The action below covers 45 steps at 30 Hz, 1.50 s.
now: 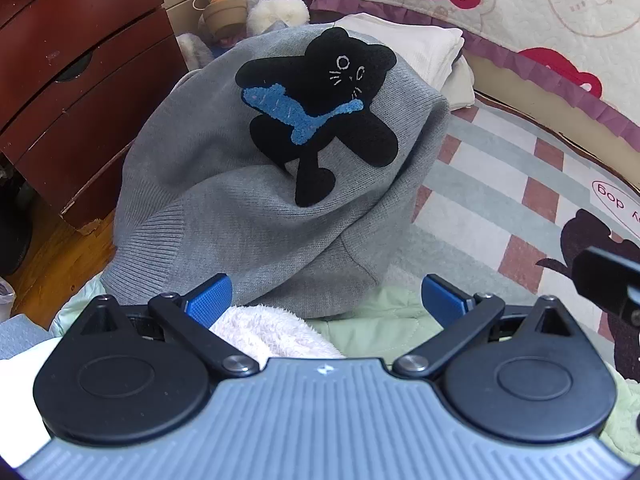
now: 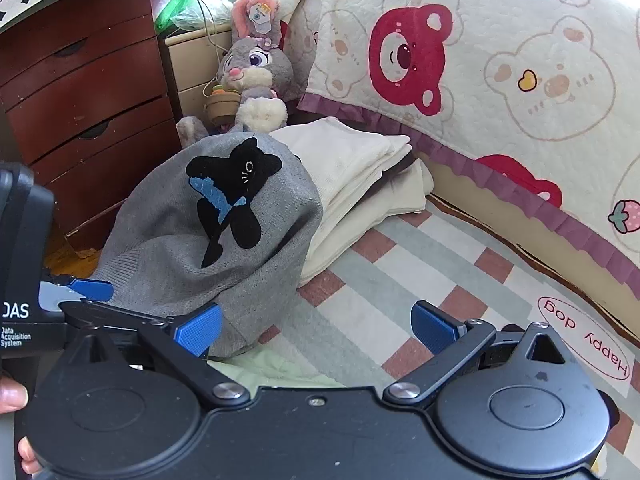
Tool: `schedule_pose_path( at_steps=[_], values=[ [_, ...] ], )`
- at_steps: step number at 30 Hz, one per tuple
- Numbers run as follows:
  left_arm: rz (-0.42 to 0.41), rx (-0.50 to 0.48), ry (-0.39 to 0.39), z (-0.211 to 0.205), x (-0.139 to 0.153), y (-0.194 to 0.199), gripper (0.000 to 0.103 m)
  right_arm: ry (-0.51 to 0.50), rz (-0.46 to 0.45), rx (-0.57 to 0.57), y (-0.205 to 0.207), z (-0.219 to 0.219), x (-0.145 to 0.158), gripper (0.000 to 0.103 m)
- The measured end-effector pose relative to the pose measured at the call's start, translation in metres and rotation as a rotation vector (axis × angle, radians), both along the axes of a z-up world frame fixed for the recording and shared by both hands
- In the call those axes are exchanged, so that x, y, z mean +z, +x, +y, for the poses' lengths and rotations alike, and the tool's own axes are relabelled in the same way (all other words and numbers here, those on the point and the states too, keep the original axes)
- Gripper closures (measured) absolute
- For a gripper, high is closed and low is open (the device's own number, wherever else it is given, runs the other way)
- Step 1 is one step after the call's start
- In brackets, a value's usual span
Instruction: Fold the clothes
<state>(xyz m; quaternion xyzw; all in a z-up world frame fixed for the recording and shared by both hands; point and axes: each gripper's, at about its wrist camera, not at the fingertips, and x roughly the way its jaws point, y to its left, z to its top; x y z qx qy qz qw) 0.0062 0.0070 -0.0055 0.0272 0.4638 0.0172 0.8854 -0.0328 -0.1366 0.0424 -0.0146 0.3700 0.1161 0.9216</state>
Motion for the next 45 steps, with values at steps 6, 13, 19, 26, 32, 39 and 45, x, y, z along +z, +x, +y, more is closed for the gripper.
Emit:
schedule_pose_path(
  at_steps=[6, 13, 19, 26, 32, 39, 45],
  values=[
    [-0.009, -0.002, -0.003, 0.001, 0.004, 0.0, 0.0, 0.001, 0.008, 0.003, 0.002, 0.0, 0.0, 0.001],
    [0.0, -0.008, -0.009, 0.003, 0.002, 0.0, 0.0, 0.032, 0.021, -0.053, 0.005, -0.009, -0.001, 0.001],
    [0.001, -0.004, -0.01, 0.006, 0.002, 0.0, 0.0, 0.035, 0.03, -0.042, 0.006, -0.008, -0.002, 0.001],
    [-0.004, -0.008, -0.021, 0.008, 0.004, -0.002, 0.0, 0.036, 0.034, -0.043, 0.005, -0.009, -0.003, 0.001],
    [-0.009, -0.014, 0.001, 0.005, 0.005, -0.005, 0.0, 0.035, 0.04, -0.05, 0.006, -0.011, -0.003, 0.001],
    [-0.002, -0.015, -0.006, 0.006, 0.003, -0.003, 0.0, 0.035, 0.049, -0.064, 0.006, -0.012, -0.004, 0.001],
    [-0.02, 0.008, -0.043, 0.046, -0.007, 0.008, 0.0, 0.118, -0.024, -0.08, 0.013, -0.011, -0.001, 0.001]
  ],
)
